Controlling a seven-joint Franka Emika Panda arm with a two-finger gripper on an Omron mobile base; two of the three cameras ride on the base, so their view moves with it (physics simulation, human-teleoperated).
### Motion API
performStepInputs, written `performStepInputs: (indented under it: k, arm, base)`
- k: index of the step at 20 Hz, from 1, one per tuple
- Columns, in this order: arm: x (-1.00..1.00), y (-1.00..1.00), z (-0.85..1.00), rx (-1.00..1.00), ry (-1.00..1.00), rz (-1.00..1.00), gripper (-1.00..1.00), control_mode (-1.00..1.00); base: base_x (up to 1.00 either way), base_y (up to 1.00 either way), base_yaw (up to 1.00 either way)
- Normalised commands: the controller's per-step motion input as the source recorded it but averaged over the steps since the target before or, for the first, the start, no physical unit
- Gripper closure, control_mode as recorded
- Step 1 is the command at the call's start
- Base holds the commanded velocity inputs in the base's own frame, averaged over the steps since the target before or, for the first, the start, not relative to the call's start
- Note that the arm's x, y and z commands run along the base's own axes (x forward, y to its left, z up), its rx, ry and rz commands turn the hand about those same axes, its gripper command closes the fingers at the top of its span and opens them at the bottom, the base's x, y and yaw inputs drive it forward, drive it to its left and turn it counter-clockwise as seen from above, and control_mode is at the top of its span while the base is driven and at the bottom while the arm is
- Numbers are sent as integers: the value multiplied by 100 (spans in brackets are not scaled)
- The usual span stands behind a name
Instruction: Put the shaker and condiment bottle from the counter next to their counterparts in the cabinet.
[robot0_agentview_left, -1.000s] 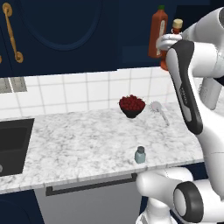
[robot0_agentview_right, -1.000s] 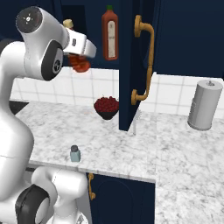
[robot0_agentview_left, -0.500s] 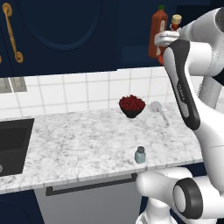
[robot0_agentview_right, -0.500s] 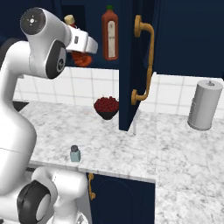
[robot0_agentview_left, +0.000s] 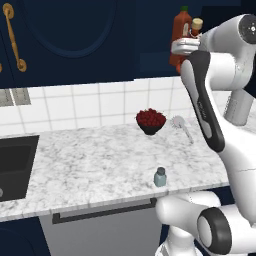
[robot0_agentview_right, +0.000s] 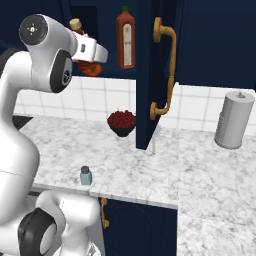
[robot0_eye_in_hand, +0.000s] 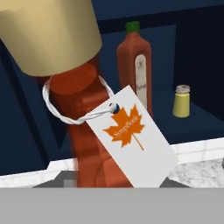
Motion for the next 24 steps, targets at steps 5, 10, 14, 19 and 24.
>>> performStepInputs:
  k: [5, 10, 14, 19, 24]
  arm:
    - [13, 15, 0, 0, 4, 1, 100, -100]
    - [46, 2, 0, 0, 6, 0, 100, -100]
    - [49, 0, 0, 0, 1, 0, 100, -100]
    - [30, 0, 0, 0, 0, 0, 100, -100]
    - [0, -2, -21, 3, 6, 0, 100, -100]
  base:
    - [0, 0, 0]
    - [0, 0, 0]
    - [0, 0, 0]
    - [0, 0, 0]
    - [0, 0, 0]
